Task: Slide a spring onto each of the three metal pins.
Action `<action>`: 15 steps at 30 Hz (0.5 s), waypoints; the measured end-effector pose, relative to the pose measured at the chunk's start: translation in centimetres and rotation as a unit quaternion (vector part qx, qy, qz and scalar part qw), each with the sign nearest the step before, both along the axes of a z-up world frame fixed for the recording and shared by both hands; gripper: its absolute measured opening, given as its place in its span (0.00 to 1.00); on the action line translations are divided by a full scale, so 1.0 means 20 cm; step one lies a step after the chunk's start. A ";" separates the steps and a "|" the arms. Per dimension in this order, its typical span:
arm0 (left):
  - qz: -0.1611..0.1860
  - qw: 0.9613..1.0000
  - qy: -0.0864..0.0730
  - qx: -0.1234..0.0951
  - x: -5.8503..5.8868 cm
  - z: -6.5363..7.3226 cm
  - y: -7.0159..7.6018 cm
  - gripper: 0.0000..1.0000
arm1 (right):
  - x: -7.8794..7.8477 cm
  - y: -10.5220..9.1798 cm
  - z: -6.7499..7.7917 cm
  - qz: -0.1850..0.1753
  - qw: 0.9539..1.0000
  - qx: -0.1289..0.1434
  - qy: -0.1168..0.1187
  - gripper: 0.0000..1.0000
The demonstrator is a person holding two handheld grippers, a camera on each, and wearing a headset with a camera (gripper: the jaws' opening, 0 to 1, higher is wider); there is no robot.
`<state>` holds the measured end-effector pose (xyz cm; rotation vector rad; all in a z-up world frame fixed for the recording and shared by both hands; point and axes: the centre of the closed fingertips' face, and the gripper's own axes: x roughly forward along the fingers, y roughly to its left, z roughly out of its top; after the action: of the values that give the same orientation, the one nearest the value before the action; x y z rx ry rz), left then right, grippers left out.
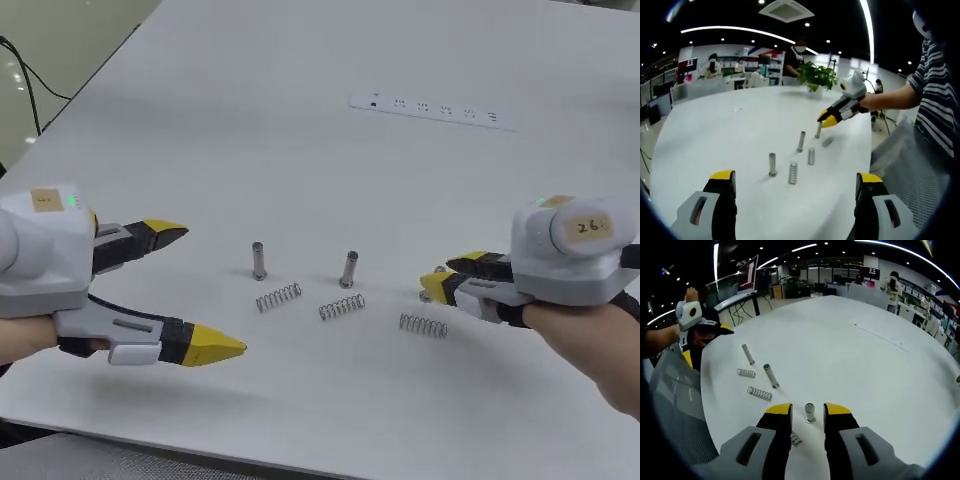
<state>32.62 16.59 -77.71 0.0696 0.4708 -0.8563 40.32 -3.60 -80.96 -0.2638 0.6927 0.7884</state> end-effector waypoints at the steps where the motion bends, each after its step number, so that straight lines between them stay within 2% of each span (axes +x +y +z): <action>1: 0.000 1.000 0.000 0.000 0.00 0.00 0.00 0.97 | 0.00 0.00 0.00 0.001 1.000 0.000 0.000 0.23; 15: -0.001 1.000 0.004 -0.002 0.00 -0.01 -0.01 0.98 | -0.03 0.01 0.02 0.017 1.000 0.001 -0.005 0.34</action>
<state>32.54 16.43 -77.86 0.0623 0.4763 -0.8607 39.75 -3.31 -80.49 -0.2788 0.6790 0.8193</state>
